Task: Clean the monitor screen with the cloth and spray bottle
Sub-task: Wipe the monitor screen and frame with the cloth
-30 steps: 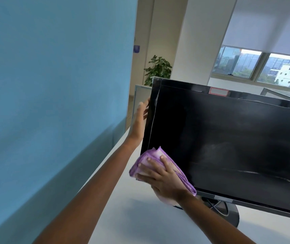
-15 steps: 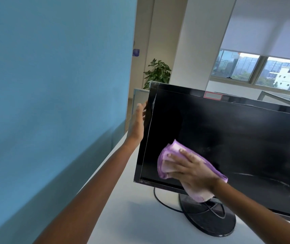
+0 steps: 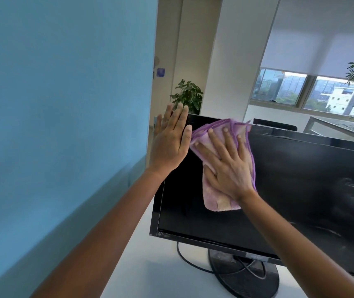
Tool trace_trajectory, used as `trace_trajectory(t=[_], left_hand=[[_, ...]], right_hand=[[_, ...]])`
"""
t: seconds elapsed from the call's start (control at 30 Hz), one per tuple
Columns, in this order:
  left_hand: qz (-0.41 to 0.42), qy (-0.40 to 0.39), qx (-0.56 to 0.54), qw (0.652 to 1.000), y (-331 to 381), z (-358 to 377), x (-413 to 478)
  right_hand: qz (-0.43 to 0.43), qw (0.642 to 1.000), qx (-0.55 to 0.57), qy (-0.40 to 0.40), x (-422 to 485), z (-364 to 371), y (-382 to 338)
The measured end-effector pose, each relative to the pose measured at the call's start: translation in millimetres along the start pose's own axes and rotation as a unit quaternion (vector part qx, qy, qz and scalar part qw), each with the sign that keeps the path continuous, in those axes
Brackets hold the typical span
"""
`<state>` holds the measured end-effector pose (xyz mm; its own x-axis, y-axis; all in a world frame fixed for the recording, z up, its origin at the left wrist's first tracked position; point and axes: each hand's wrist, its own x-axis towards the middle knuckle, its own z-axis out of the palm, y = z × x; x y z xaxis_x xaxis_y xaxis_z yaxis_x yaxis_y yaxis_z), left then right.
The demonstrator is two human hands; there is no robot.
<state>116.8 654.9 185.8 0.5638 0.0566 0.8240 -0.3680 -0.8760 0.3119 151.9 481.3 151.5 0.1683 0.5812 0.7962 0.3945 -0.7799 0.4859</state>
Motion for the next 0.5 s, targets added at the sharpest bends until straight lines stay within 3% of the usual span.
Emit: trace_trajectory(t=[0.17, 0.5], left_hand=[[0.000, 0.038, -0.004, 0.999, 0, 7, 2], [-0.017, 0.047, -0.039, 0.998, 1, 6, -1]], right_hand=[[-0.045, 0.998, 0.013, -0.052, -42, 15, -34], [-0.226, 0.958, -0.016, -0.174, -126, 33, -76]])
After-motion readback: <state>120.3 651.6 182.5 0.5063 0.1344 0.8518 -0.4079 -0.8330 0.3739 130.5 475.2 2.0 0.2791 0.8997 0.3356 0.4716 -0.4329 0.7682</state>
